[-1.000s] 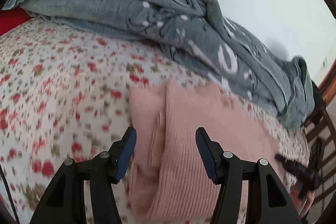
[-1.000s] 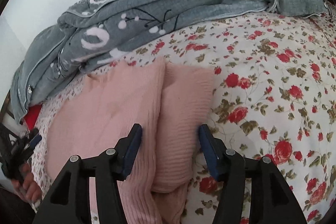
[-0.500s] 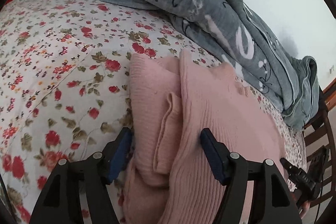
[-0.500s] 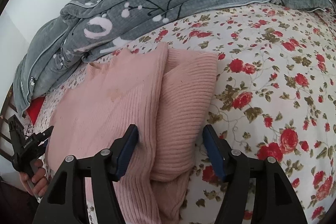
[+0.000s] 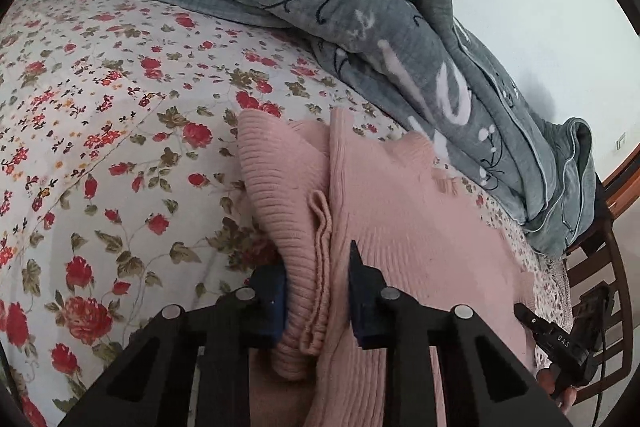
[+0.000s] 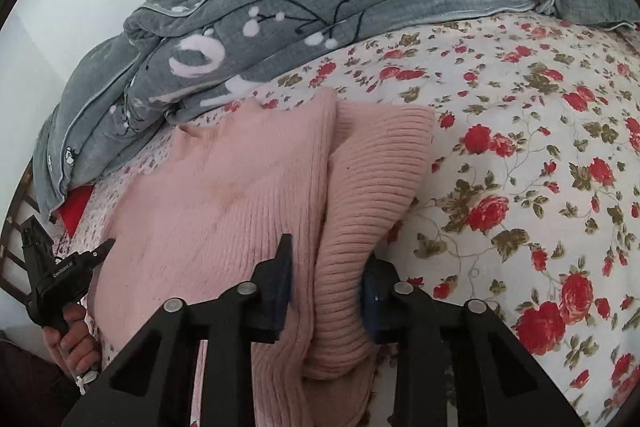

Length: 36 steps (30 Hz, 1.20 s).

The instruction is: Fold small clothes

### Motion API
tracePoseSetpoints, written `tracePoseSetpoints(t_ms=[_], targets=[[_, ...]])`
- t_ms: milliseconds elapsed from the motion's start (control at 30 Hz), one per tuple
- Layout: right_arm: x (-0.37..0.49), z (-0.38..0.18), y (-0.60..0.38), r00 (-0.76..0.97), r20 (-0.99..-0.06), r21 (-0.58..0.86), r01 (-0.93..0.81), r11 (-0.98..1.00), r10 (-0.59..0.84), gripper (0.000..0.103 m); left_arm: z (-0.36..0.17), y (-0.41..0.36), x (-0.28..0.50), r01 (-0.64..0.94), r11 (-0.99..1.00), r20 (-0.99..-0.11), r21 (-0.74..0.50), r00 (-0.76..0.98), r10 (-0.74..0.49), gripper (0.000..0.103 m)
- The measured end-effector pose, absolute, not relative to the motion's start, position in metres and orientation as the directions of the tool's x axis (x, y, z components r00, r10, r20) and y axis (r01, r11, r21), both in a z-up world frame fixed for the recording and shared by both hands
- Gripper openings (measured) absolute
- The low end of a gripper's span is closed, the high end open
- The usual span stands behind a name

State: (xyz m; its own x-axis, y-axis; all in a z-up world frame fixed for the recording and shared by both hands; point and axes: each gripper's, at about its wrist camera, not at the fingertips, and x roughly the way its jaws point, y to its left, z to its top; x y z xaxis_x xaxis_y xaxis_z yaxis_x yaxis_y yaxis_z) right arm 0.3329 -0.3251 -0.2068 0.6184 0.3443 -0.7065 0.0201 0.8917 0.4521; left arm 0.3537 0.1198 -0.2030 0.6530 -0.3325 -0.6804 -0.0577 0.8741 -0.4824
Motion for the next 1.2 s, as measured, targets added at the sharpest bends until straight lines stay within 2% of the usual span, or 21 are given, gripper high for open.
tracePoseSetpoints(t_ms=[267, 667, 767, 867, 933, 1000, 1200], targets=[[0.300, -0.181, -0.331, 0.649, -0.659, 0.499, 0.000, 0.867, 0.380, 0.021, -0.182, 0.107, 0.323, -0.065, 0.905, -0.708, -0.419, 0.648, -0.281, 0.022], [0.154, -0.163, -0.316, 0.620, -0.707, 0.416, -0.025, 0.909, 0.340, 0.021, -0.174, 0.122, 0.185, -0.028, 0.892, -0.710, -0.451, 0.617, -0.339, 0.022], [0.135, -0.167, -0.310, 0.617, -0.737, 0.350, -0.002, 0.937, 0.277, 0.025, -0.176, 0.117, 0.168, -0.019, 0.909, -0.720, -0.415, 0.618, -0.316, 0.024], [0.122, -0.165, -0.304, 0.635, -0.759, 0.226, 0.050, 0.973, 0.144, 0.036, -0.185, 0.117, 0.167, -0.044, 0.921, -0.736, -0.388, 0.616, -0.281, 0.034], [0.106, -0.156, -0.302, 0.689, -0.720, 0.206, 0.097, 0.974, 0.084, 0.038, -0.190, 0.121, 0.167, -0.041, 0.917, -0.730, -0.397, 0.620, -0.288, 0.046], [0.089, -0.144, -0.289, 0.747, -0.664, 0.182, 0.122, 0.976, 0.030, 0.038, -0.195, 0.126, 0.169, -0.039, 0.908, -0.720, -0.417, 0.624, -0.304, 0.050], [0.083, -0.140, -0.209, 0.800, -0.576, 0.210, -0.055, 0.976, 0.169, 0.038, -0.202, 0.134, 0.172, -0.032, 0.873, -0.686, -0.487, 0.632, -0.360, 0.053]])
